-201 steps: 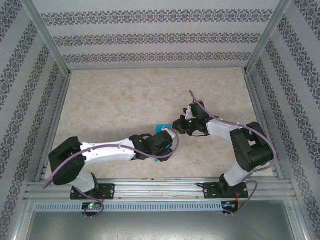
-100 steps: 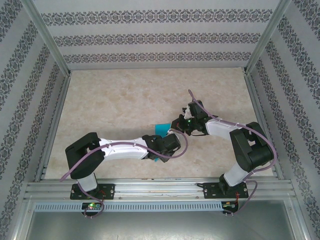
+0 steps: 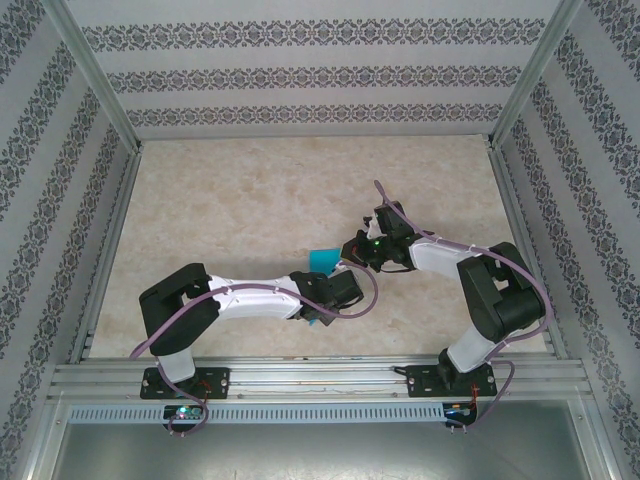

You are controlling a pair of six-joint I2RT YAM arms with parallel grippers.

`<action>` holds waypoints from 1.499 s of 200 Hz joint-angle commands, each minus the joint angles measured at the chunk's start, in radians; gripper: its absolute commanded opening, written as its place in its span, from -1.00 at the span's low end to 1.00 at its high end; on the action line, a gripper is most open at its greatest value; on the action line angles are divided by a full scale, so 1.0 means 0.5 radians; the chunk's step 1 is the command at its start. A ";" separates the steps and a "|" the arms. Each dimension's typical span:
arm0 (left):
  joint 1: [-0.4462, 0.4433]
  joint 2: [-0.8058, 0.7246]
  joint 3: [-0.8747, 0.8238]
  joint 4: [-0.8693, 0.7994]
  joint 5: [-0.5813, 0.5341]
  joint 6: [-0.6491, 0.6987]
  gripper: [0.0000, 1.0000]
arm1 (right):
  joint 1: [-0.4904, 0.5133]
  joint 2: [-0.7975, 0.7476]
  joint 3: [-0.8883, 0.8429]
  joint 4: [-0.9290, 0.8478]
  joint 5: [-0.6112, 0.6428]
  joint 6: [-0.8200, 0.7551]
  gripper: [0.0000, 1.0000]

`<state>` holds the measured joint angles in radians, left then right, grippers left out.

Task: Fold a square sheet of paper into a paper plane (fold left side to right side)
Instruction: Fold the wing for the fifth time at the center of the table.

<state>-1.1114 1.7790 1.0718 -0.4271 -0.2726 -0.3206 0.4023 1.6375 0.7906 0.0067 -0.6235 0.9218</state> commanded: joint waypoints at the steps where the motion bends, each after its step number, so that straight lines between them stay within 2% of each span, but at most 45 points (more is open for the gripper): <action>1: -0.032 0.026 0.032 -0.077 -0.065 0.005 -0.30 | 0.018 0.035 0.054 -0.016 0.034 0.016 -1.00; 77: -0.033 -0.008 -0.007 -0.065 -0.105 -0.031 -0.59 | 0.015 0.045 0.046 -0.047 0.069 -0.019 -1.00; 107: -0.033 -0.025 -0.014 -0.066 -0.145 -0.055 -0.80 | 0.001 0.025 0.033 -0.066 0.104 -0.051 -1.00; 162: -0.026 -0.067 -0.033 -0.025 -0.113 -0.094 -0.98 | -0.145 -0.224 -0.057 -0.166 0.216 -0.191 -0.50; 192: 0.016 -0.043 -0.004 0.004 0.055 -0.095 -1.00 | -0.287 -0.438 -0.136 -0.321 0.319 -0.334 -0.36; 236: 0.148 -0.031 0.028 0.087 0.398 -0.123 -1.00 | -0.508 -0.729 -0.333 -0.324 0.282 -0.448 -0.23; 268: 0.273 -0.059 -0.008 0.244 0.697 -0.224 -1.00 | -0.553 -0.847 -0.419 -0.297 0.252 -0.531 -0.09; 300: 0.401 -0.096 -0.110 0.516 1.000 -0.403 -1.00 | -0.554 -0.865 -0.476 -0.238 0.196 -0.556 -0.04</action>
<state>-0.9539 1.7725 1.0569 -0.3046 0.0677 -0.4248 0.1326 1.2175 0.5797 -0.1349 -0.4984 0.6834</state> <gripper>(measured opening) 0.057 0.474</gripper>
